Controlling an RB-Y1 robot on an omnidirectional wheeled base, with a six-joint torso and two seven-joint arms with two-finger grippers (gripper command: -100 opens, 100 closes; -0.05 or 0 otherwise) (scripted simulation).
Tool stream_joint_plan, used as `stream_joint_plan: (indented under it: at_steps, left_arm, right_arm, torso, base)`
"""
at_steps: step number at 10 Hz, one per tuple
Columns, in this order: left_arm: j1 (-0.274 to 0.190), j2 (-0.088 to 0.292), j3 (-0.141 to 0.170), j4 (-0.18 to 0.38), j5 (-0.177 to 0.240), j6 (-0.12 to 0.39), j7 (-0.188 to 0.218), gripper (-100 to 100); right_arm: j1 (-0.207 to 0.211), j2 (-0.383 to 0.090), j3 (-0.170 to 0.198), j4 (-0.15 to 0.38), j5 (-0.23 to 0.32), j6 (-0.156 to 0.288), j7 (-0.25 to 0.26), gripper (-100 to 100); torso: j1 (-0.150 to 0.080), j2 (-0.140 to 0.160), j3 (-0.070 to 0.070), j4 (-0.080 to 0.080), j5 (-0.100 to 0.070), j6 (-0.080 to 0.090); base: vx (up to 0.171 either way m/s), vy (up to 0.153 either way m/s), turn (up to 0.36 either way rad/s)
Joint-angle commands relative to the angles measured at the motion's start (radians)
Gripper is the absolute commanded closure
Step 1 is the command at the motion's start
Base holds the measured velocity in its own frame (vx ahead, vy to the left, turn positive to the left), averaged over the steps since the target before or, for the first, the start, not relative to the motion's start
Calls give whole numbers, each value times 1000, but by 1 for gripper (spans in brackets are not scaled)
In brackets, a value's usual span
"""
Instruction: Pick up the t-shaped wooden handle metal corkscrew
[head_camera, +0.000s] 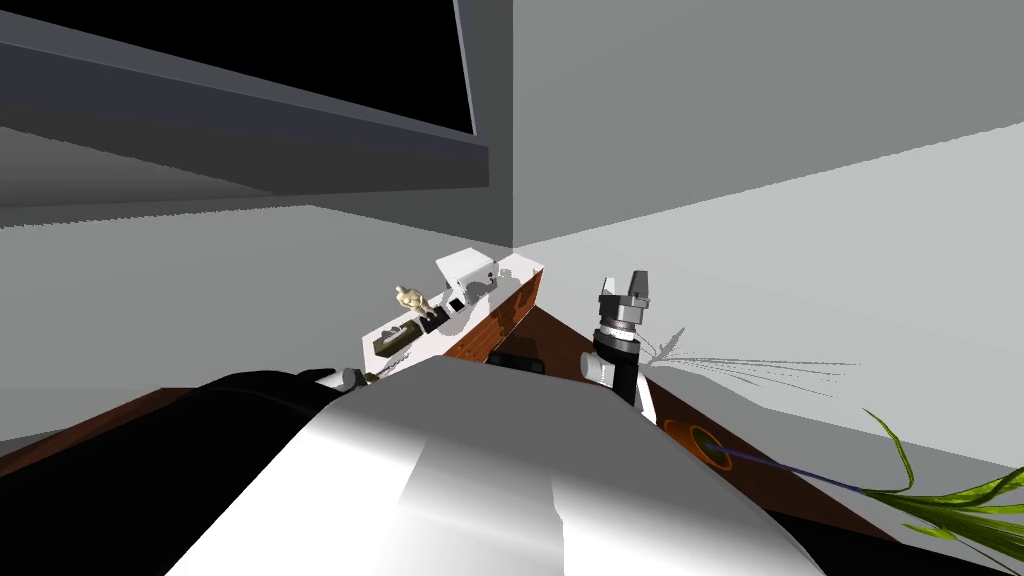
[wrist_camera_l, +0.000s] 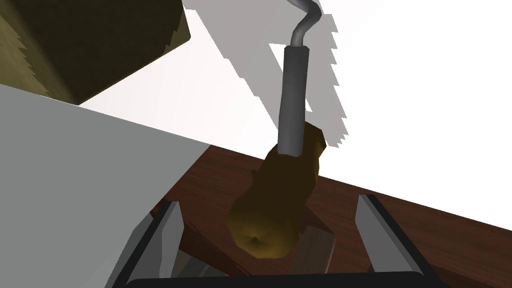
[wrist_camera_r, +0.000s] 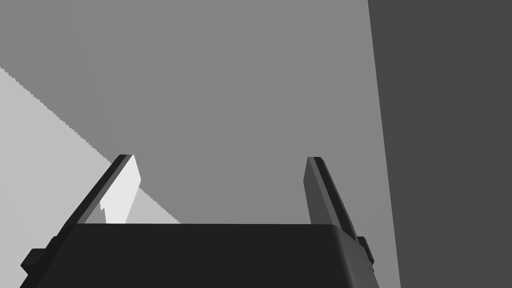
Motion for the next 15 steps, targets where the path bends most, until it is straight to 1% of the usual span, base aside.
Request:
stream_joint_plan:
  at_steps: [1, 2, 3, 4, 5, 8, 10, 11, 12, 13, 15]
  left_arm:
    - [-10, 18, 14, 30, 5, 50, 11, -100]
    - [-10, 18, 14, 30, 5, 55, 11, -100]
    - [-18, 30, 24, 50, 8, 96, 20, -100]
    - [-25, 40, 32, 69, 11, 124, 28, -100]
    - [-25, 40, 32, 69, 11, 133, 28, -100]
    - [-43, 62, 45, 113, 18, 218, 48, -100]
    - [-50, 69, 48, 129, 20, 249, 55, -100]
    - [-49, 65, 46, 123, 16, 237, 54, -100]
    - [-49, 65, 46, 123, 17, 241, 55, 0]
    - [-61, 57, 35, 149, 7, 212, 55, -100]
    - [-74, 46, 21, 181, -5, 176, 55, -100]
  right_arm:
    - [0, 0, 0, 0, 0, 0, 0, 0]
    - [0, 0, 0, 0, 0, 0, 0, 0]
    - [0, 0, 0, 0, 0, 0, 0, 0]
    - [0, 0, 0, 0, 0, 0, 0, 0]
    - [0, 0, 0, 0, 0, 0, 0, 0]
    - [0, 0, 0, 0, 0, 0, 0, 0]
    - [0, 0, 0, 0, 0, 0, 0, 0]
    - [0, 0, 0, 0, 0, 0, 0, 0]
    - [0, 0, 0, 0, 0, 0, 0, 0]
    - [0, 0, 0, 0, 0, 0, 0, 0]
    - [0, 0, 0, 0, 0, 0, 0, 0]
  torso:
    - [0, 0, 0, 0, 0, 0]
    - [0, 0, 0, 0, 0, 0]
    - [0, 1, 0, 0, 0, 0]
    - [0, 0, 0, 0, 0, 0]
    - [0, -1, -1, 0, 0, 0]
    - [0, -1, 0, 0, 0, 0]
    - [0, -1, -1, 0, 0, 0]
    - [0, 0, 0, 0, 0, 0]
    - [1, 3, 2, 1, 0, 0]
    - [2, 5, 3, 1, 0, 0]
    - [4, 7, 4, 2, 1, 0]
  base:
    - [98, -43, -37]
    - [83, -32, -18]
    - [94, -31, -39]
    - [118, -38, -57]
    - [94, -39, -15]
    - [107, -41, -37]
    - [101, -31, -27]
    - [31, -8, -1]
    - [7, -2, 0]
    - [9, 27, 29]
    - [-9, 12, -27]
